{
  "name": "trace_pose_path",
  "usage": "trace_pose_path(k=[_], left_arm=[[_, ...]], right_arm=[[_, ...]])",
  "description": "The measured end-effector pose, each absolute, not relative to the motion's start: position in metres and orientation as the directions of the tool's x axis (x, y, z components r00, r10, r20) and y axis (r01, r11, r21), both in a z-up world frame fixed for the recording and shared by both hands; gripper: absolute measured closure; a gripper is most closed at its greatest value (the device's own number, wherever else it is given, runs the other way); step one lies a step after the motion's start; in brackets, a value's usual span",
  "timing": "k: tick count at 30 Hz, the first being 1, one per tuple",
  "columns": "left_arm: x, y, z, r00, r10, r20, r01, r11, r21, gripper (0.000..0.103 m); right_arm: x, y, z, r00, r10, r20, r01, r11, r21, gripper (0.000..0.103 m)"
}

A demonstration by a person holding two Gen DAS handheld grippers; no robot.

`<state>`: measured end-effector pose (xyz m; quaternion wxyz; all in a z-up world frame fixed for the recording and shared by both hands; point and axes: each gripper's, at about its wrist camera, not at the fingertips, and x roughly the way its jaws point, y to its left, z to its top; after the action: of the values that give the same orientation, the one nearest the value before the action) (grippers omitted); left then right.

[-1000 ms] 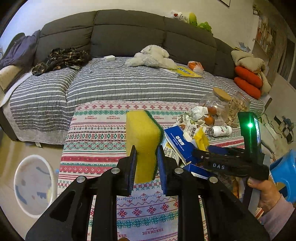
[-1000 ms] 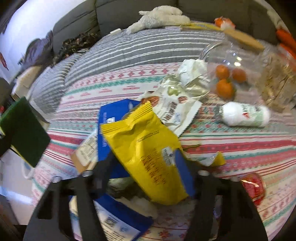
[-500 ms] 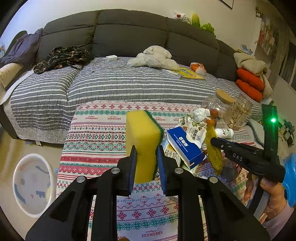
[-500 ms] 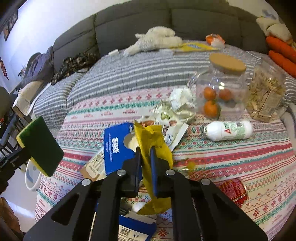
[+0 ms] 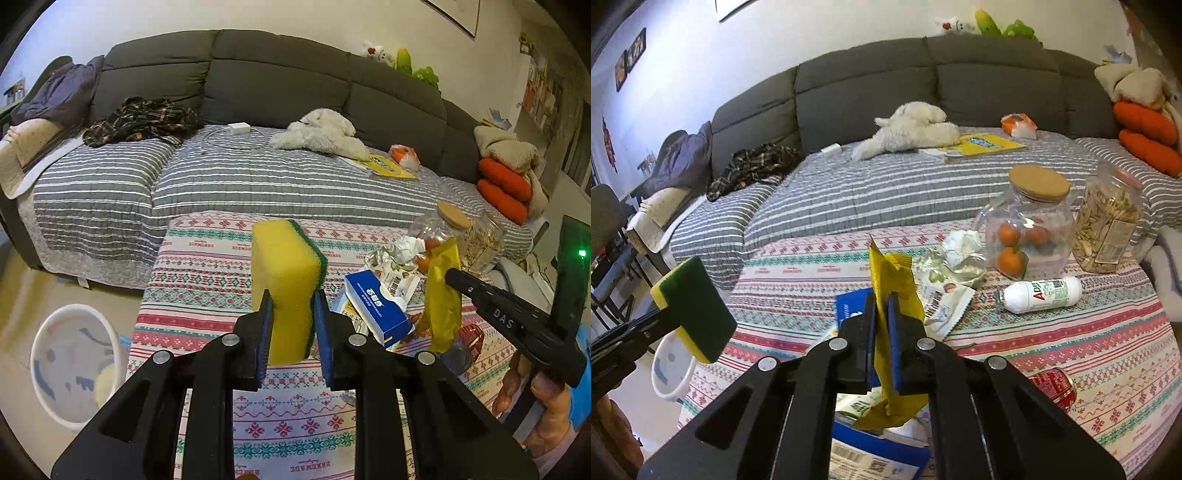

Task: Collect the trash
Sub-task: 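Carry the sponge and yellow wrapper in both tools toward the white bin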

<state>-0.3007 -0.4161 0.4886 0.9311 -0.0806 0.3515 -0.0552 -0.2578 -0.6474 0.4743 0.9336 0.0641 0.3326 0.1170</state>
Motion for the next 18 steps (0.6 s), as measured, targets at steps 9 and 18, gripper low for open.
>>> trace_pose_path(k=[9, 18], left_arm=[[-0.316, -0.386, 0.497, 0.761, -0.139, -0.633, 0.012, 0.980, -0.201, 0.082], [-0.329, -0.357, 0.502, 0.768, -0.107, -0.631, -0.032, 0.978, -0.205, 0.082]], right_arm=[[-0.282, -0.610, 0.486, 0.773, 0.307, -0.555, -0.236, 0.952, 0.197, 0.097], [-0.298, -0.577, 0.493, 0.776, 0.357, -0.519, -0.287, 0.934, 0.212, 0.097]])
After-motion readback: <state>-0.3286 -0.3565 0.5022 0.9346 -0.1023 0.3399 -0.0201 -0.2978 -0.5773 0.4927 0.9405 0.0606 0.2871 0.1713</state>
